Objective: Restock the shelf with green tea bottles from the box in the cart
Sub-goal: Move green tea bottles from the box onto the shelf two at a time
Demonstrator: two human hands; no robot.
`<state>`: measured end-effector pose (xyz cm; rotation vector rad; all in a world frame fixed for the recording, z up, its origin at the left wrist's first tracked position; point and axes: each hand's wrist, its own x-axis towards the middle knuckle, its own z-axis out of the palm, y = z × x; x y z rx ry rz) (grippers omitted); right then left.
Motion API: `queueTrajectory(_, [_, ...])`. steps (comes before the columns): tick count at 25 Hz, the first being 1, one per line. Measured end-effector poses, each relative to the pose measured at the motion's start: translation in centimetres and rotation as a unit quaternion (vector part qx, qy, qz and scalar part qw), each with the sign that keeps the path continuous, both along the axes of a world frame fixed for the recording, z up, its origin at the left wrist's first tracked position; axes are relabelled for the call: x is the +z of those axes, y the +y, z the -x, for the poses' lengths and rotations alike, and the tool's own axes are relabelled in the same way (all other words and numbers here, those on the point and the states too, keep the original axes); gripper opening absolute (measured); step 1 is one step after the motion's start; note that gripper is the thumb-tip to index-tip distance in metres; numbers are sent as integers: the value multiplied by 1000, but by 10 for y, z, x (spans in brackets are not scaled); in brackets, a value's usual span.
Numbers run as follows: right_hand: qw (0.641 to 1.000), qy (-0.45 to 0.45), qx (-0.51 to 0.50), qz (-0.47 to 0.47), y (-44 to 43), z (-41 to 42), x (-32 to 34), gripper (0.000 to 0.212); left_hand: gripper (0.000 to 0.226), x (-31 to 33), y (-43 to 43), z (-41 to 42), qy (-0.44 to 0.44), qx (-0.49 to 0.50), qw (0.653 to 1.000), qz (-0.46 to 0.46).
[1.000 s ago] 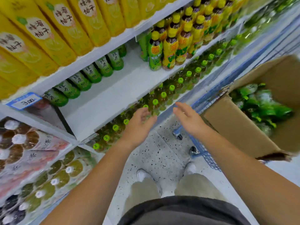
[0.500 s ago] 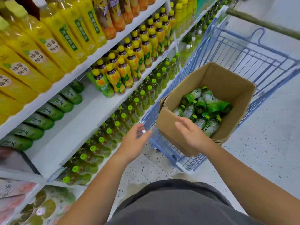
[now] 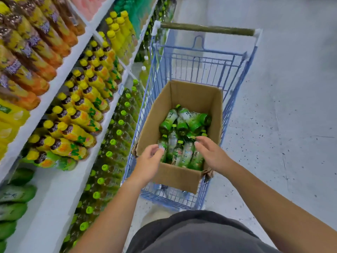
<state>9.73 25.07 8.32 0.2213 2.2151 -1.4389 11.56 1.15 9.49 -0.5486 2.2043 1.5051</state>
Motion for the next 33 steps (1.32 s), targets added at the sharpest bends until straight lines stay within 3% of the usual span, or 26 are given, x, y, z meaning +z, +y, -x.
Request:
queueTrajectory(6, [990, -53, -116, -60, -24, 23, -28, 53, 51, -49, -10, 86, -50, -124, 991, -3])
queueTrajectory(11, [974, -122, -148, -122, -53, 62, -101, 63, 65, -128, -12, 151, -111, -218, 969, 33])
queueTrajectory(15, [947, -207, -160, -184, -49, 78, -164, 62, 50, -187, -11, 170, -160, -216, 959, 91])
queueTrajectory(19, [909, -260, -203, -253, -44, 87, -204, 54, 59, -232, -4, 170, -210, -181, 940, 197])
queueTrajectory(23, [890, -267, -206, -306, -50, 100, -224, 61, 74, -247, 5, 157, -232, -193, 899, 317])
queueTrajectory(27, [888, -227, -213, -339, -45, 102, -234, 71, 104, -261, 15, 143, -226, -253, 871, 357])
queueTrajectory(33, [877, -201, -157, -407, -53, 96, -239, 81, 115, -277, 11, 143, -188, -258, 874, 365])
